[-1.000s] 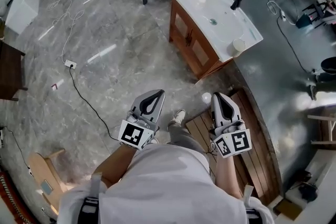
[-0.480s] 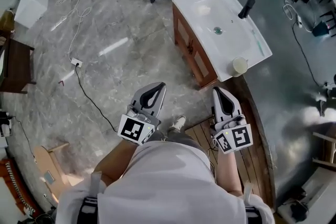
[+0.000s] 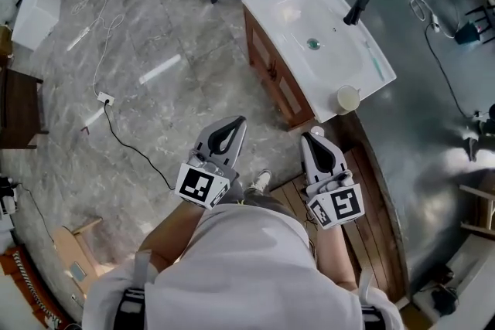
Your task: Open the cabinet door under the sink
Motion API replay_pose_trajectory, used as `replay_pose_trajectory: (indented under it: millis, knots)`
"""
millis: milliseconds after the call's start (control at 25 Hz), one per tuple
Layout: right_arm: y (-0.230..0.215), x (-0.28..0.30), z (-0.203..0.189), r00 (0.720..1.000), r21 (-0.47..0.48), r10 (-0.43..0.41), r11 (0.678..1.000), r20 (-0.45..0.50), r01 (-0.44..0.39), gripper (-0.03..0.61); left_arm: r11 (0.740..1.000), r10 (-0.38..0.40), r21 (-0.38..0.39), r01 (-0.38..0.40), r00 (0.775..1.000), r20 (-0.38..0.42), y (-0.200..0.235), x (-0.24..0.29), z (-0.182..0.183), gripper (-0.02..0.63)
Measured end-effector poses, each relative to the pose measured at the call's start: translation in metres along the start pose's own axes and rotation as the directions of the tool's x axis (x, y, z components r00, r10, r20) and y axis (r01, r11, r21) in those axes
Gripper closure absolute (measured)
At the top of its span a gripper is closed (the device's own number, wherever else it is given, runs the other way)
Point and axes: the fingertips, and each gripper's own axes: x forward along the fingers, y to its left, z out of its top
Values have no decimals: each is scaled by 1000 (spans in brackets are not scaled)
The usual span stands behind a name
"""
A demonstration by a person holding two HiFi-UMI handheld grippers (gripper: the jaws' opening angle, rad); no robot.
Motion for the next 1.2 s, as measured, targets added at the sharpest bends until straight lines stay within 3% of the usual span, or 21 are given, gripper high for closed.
replay_pose_trajectory:
  millis: [240,560,880,1200]
  knots:
    - [15,17,5,998,-21,-60,998,-22,60,546,997,-82,-6,82,997,-10,20,14,-4,598]
    - [4,54,-10,989,-42,-129,991,-67,127,546,991,-130,-38,130,991,-4,55,37,-15,598]
    - [-18,111,-66,985,-98,-145,986,-94,136,546,988,-141,-64,138,989,-35,90,74,-88,598]
    - [-51,171,-137,987,-64,-134,990,-91,128,545,986,-146,-92,141,988,-48,117,107,-165,598]
